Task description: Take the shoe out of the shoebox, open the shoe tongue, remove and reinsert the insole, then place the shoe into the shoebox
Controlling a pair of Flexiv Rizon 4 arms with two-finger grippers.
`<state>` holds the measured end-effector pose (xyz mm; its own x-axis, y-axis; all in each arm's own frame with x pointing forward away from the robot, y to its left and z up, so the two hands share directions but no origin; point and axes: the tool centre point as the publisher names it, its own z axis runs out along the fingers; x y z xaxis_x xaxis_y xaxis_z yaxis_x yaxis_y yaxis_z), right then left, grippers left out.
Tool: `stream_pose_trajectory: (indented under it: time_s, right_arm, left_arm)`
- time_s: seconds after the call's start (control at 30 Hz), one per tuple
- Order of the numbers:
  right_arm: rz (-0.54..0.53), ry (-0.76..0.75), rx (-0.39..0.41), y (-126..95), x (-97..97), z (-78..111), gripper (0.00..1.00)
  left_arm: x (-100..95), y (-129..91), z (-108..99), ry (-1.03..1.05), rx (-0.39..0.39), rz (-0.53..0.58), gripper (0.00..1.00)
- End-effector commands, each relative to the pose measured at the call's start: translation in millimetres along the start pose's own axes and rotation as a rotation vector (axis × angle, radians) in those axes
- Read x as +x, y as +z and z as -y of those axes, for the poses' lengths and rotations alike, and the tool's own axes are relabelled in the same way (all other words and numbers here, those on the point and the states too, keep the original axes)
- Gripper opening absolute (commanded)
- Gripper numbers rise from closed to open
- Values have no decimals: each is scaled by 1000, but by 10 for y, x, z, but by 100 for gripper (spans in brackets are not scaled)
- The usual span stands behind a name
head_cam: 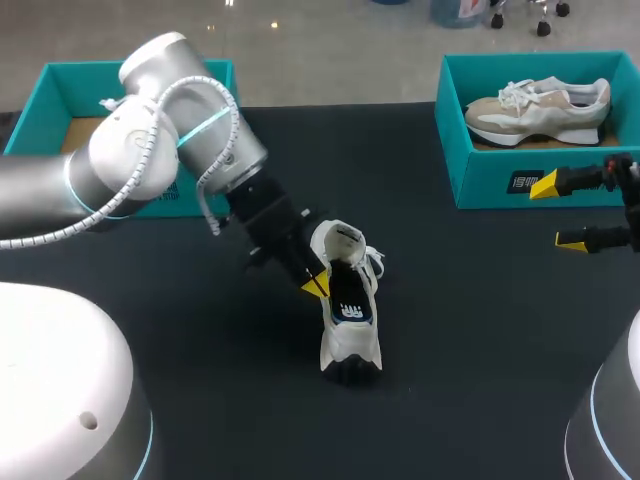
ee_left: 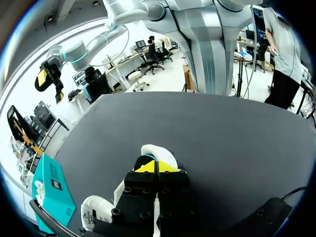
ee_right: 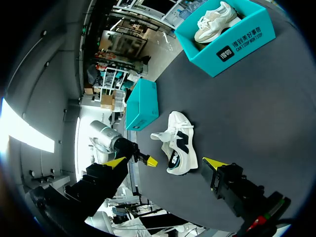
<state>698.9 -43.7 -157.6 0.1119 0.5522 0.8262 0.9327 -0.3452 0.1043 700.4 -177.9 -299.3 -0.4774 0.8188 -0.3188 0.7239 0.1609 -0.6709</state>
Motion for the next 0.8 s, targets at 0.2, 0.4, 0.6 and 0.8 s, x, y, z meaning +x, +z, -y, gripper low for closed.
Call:
stream_pose_trajectory:
  time_s: [0.2,0.4,0.6,0.8]
  right_arm:
    - [3,2,-1,6,-1,9,100]
    - [3,2,-1,6,-1,9,100]
    - [3,2,-1,6,-1,9,100]
    - [3,2,-1,6,-1,9,100]
  left_arm:
    - [-14,-7,-1,0,-2,-20,0]
    - [-31,-69,-40,75,-80,-174,0]
    - [-72,-21,-97,124,-130,-270,0]
    - [-114,86,-164,175,-169,-309,0]
